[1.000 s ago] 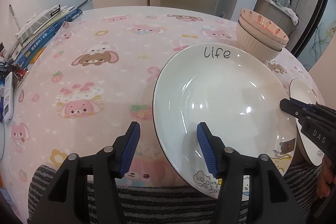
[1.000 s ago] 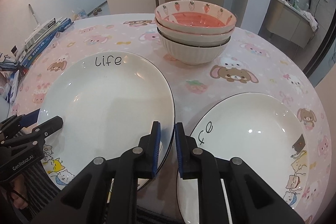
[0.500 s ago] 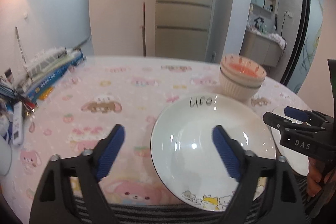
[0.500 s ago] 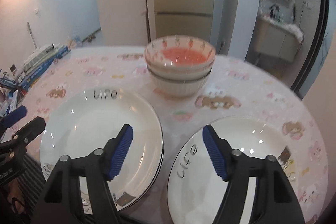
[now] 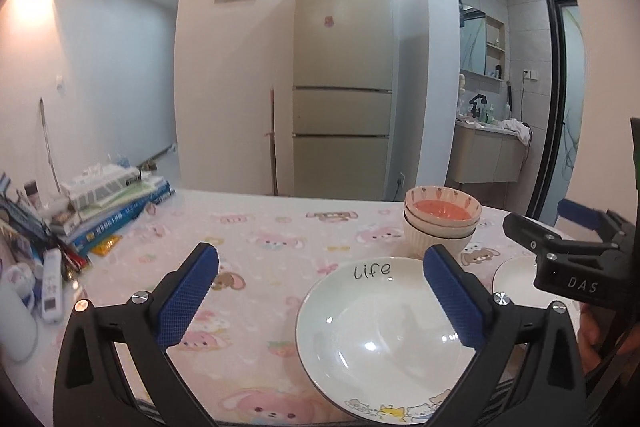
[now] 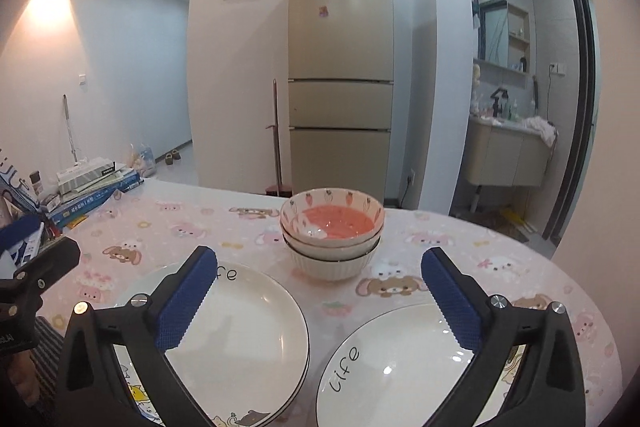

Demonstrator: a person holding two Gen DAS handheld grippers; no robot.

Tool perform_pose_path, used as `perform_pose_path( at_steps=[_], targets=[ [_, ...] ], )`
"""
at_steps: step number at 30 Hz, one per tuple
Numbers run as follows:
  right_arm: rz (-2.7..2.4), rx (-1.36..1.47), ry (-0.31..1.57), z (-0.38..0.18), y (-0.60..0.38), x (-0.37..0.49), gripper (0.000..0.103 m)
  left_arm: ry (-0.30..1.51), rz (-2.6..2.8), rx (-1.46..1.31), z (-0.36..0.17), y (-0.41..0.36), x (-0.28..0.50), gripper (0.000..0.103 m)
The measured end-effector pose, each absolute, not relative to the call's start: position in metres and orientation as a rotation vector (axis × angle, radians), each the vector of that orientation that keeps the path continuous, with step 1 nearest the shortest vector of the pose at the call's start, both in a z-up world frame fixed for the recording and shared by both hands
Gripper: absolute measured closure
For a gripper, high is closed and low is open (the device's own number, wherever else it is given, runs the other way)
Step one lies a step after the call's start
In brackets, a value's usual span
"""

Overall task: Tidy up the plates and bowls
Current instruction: 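Raise both grippers up and away from the stacked plates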

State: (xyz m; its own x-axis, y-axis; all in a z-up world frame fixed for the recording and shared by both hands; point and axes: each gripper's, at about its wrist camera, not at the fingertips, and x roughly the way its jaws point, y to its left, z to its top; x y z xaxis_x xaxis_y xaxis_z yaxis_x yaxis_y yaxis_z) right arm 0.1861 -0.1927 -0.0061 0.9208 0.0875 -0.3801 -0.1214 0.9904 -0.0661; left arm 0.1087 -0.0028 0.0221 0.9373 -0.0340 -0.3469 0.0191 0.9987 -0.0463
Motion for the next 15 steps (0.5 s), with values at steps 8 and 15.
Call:
perform_pose_path(
  at_steps=[8, 15],
  targets=[
    [0.098, -0.023, 0.383, -0.003, -0.205, 0.186, 0.000, 0.219, 0.009, -0.013, 0.031, -0.005, 0.092, 0.001],
    [0.147, 0.041, 0.362, -0.002, -0.213, 0.183, 0.000, 0.235, 0.023, -0.005, 0.022, -0.016, 0.094, 0.001]
  ],
)
